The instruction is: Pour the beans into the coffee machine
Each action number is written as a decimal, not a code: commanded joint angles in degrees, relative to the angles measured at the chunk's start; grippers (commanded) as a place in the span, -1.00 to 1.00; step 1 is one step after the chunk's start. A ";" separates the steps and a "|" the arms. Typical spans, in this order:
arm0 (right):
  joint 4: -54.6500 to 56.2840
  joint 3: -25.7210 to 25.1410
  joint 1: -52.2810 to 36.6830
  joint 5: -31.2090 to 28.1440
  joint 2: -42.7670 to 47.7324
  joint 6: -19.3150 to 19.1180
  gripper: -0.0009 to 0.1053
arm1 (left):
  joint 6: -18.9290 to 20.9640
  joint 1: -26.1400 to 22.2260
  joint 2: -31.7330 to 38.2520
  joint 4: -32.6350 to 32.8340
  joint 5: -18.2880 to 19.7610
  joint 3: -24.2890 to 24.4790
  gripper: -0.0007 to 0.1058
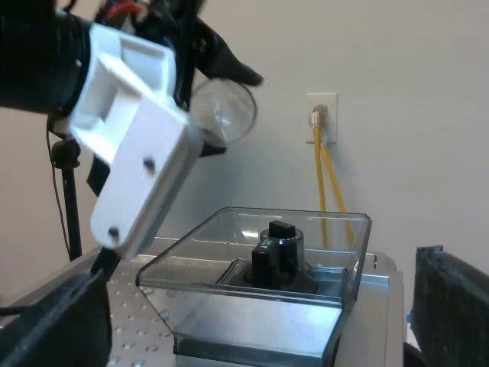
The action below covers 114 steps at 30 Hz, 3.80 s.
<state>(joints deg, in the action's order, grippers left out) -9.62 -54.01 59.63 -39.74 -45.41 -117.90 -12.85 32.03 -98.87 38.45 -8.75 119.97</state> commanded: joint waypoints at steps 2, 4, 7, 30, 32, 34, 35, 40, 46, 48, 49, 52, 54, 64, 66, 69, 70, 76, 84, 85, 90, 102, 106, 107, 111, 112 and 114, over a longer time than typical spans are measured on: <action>-0.08 -0.55 0.00 5.96 0.52 -1.71 0.54 | 15.72 -0.04 2.30 -1.10 -1.69 0.34 -0.97; -0.43 -0.55 0.00 10.32 0.52 -3.66 0.54 | 28.88 0.13 3.40 -1.10 -6.53 0.34 -0.97; -0.42 -0.55 0.00 14.04 0.52 -4.55 0.54 | 36.12 0.13 4.57 0.42 -9.08 0.34 -0.97; 9.62 -1.57 0.00 21.24 0.52 2.48 0.54 | 76.90 -7.13 15.44 31.27 7.53 0.34 -0.97; 11.50 -2.36 0.00 22.51 0.52 2.64 0.54 | 77.21 -9.28 16.28 33.41 10.28 0.34 -0.97; 14.33 -4.03 0.00 24.54 0.52 3.15 0.54 | 78.92 -12.32 17.49 33.83 11.87 0.34 -0.97; 15.32 -4.71 0.00 25.38 0.52 3.37 0.54 | 79.06 -13.43 17.96 33.83 12.52 0.34 -0.97; 22.19 -7.51 0.00 32.46 0.52 5.77 0.54 | 81.61 -19.55 21.12 33.30 15.52 0.34 -0.97; 27.45 -7.73 0.00 37.47 0.52 7.31 0.54 | 82.07 -24.18 25.45 33.06 16.71 -2.53 -0.97; 28.36 -7.73 0.00 37.47 0.52 7.31 0.54 | 82.07 -25.04 27.24 32.60 17.19 -4.93 -0.97; 28.81 -7.73 0.00 37.47 0.52 7.31 0.54 | 82.07 -25.55 28.39 32.02 17.16 -6.74 -0.97; 28.83 -7.73 0.00 39.20 0.52 7.31 0.54 | 82.33 -27.51 32.57 30.12 17.16 -12.84 -0.97; 29.25 -7.73 0.00 41.42 0.52 7.31 0.54 | 82.87 -28.85 34.40 29.26 17.16 -16.27 -0.97; 32.36 -7.46 0.00 44.76 -1.03 7.12 0.54 | 89.73 -39.19 43.89 22.77 21.16 -32.20 -0.97; 32.45 -7.46 0.00 45.20 -2.30 7.12 0.54 | 90.57 -40.95 45.59 21.42 21.57 -35.38 -0.97; 32.45 -7.46 0.00 45.20 -4.02 7.12 0.54 | 90.58 -42.15 47.87 18.77 21.53 -40.43 -0.97; 32.45 -7.46 0.00 45.20 -4.96 7.39 0.54 | 91.14 -42.24 48.50 17.56 21.53 -41.98 -0.97; 32.45 -7.46 0.12 45.20 -8.04 8.48 0.54 | 94.66 -44.90 49.26 8.79 26.58 -50.30 -0.97; 32.45 -7.46 6.84 38.62 -12.13 8.67 0.54 | 93.05 -49.56 49.26 5.85 30.43 -57.17 -0.97; 32.23 -7.46 7.63 37.03 -12.83 8.67 0.54 | 93.19 -49.55 49.26 4.62 30.47 -58.24 -0.97; 26.96 -5.82 8.74 34.38 -15.85 12.90 0.54 | 94.08 -49.54 49.13 -2.74 30.46 -63.25 -0.97; 8.67 4.41 8.63 32.62 -19.06 15.33 0.54 | 98.65 -49.54 47.37 -19.68 31.85 -76.03 -0.97; 5.84 5.70 8.63 32.62 -20.66 15.33 0.54 | 100.13 -49.54 43.92 -25.11 34.31 -79.45 -0.97; 5.42 5.92 8.63 32.62 -20.87 15.33 0.54 | 100.21 -49.54 43.71 -25.83 34.36 -79.59 -0.97; 1.12 7.49 8.63 32.47 -22.83 15.33 0.54 | 100.51 -49.54 38.37 -32.98 34.35 -81.20 -0.97; 0.64 7.73 8.63 32.09 -23.11 15.33 0.54 | 100.51 -49.54 36.73 -34.19 34.35 -81.19 -0.97; 0.45 7.71 8.63 31.77 -23.61 15.33 0.54 | 100.51 -49.54 34.81 -35.74 34.35 -81.19 -0.97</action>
<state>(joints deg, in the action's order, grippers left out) -7.76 -46.27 68.25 -7.58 -69.15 -102.47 86.94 -17.44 -64.27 4.39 25.17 38.67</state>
